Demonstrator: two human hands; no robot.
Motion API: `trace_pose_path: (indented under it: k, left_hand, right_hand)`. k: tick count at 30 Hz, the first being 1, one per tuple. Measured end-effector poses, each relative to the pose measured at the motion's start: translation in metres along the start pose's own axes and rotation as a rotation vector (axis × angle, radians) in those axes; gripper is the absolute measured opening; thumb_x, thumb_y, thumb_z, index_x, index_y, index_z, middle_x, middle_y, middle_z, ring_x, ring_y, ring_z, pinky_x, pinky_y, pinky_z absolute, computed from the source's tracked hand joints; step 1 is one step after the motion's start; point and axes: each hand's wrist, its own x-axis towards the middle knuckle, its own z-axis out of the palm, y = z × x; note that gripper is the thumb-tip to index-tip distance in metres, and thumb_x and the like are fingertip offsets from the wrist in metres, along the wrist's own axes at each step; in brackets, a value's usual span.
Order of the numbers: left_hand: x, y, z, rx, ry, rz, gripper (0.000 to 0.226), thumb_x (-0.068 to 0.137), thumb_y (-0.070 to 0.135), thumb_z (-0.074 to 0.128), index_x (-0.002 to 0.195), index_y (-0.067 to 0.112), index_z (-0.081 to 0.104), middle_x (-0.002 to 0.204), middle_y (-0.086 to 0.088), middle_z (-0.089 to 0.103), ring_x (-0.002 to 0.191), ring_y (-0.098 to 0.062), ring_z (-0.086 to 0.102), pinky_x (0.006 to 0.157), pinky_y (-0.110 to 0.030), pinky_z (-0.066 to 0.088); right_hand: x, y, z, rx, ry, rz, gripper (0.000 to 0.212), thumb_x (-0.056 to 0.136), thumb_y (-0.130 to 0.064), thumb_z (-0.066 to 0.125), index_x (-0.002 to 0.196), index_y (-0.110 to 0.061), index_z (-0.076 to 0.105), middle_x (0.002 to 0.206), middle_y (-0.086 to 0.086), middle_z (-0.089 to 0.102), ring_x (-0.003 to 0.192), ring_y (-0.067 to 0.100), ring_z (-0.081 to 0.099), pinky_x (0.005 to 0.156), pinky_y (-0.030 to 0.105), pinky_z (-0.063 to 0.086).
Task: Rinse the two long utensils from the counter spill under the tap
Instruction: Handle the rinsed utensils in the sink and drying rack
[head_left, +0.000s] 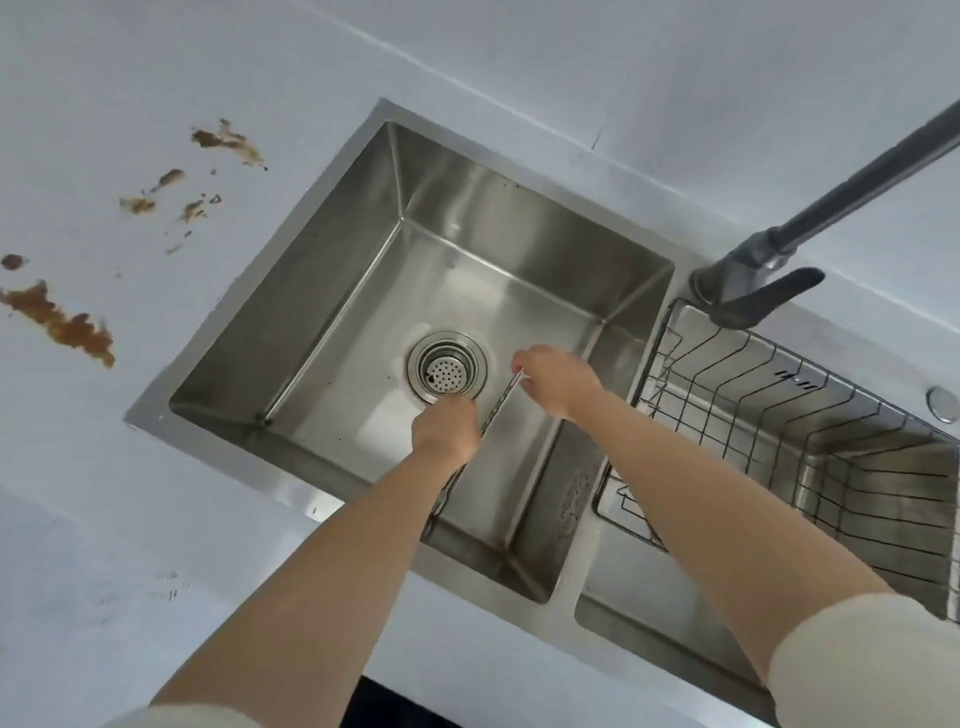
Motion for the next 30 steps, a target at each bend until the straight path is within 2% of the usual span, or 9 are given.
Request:
trace_pose_path:
  k: [2,4,9,13,23,28,30]
  left_hand:
    - [0.006,-0.002,0.006,-0.017,-0.046,-0.043,0.027,0.082,-0.003,0.048,0.103,0.005,0.063,0.111,-0.013,0.064,0.100,-0.032,0.062,0.076,-0.034,0.050]
    - [0.014,0.000,0.010,-0.020,-0.081,-0.065,0.030,0.083,-0.003,0.047,0.109,0.003,0.059,0.117,-0.014,0.061,0.106,-0.031,0.060,0.083,-0.036,0.051]
    - [0.032,0.007,0.026,-0.001,-0.111,-0.070,0.032,0.086,0.001,0.048,0.117,0.006,0.055,0.125,-0.012,0.058,0.115,-0.028,0.055,0.091,-0.034,0.048]
    - [0.040,0.007,0.040,0.050,-0.105,-0.049,0.034,0.088,0.001,0.045,0.120,0.007,0.053,0.127,-0.012,0.056,0.118,-0.028,0.054,0.092,-0.033,0.047]
    - [0.042,0.005,0.048,0.125,-0.089,0.019,0.031,0.086,-0.002,0.045,0.114,0.006,0.057,0.118,-0.014,0.062,0.109,-0.030,0.060,0.084,-0.035,0.050]
    - [0.041,0.000,0.046,0.175,-0.057,0.008,0.029,0.085,-0.001,0.047,0.112,0.004,0.058,0.118,-0.014,0.062,0.111,-0.032,0.058,0.087,-0.035,0.048]
    - [0.041,-0.002,0.044,0.191,-0.046,0.003,0.029,0.085,0.000,0.049,0.113,0.004,0.058,0.118,-0.015,0.062,0.112,-0.032,0.058,0.088,-0.036,0.049]
  right_hand:
    - [0.013,0.002,0.011,-0.022,-0.049,0.007,0.034,0.094,-0.007,0.039,0.125,-0.013,0.050,0.129,0.010,0.051,0.117,0.031,0.050,0.091,0.037,0.044]
    - [0.024,0.005,0.020,-0.055,-0.070,0.016,0.035,0.090,-0.002,0.041,0.123,-0.011,0.051,0.128,0.011,0.050,0.115,0.033,0.051,0.088,0.037,0.045]
    - [0.044,0.003,0.036,-0.199,-0.094,-0.045,0.039,0.086,0.009,0.042,0.122,-0.005,0.049,0.123,0.016,0.048,0.111,0.035,0.051,0.073,0.033,0.042]
    - [0.056,-0.004,0.047,-0.278,-0.098,-0.127,0.038,0.088,0.010,0.039,0.122,-0.003,0.048,0.123,0.017,0.046,0.108,0.037,0.053,0.066,0.034,0.038]
    - [0.058,-0.016,0.055,-0.456,-0.079,-0.237,0.036,0.090,0.012,0.035,0.121,0.004,0.051,0.127,0.022,0.042,0.107,0.034,0.054,0.068,0.035,0.038]
    - [0.053,-0.016,0.051,-0.459,-0.095,-0.235,0.036,0.091,0.009,0.034,0.122,0.005,0.053,0.130,0.021,0.042,0.111,0.034,0.053,0.078,0.039,0.044]
    - [0.051,-0.015,0.049,-0.464,-0.104,-0.223,0.035,0.092,0.007,0.035,0.122,0.004,0.054,0.130,0.019,0.044,0.111,0.034,0.055,0.074,0.037,0.041]
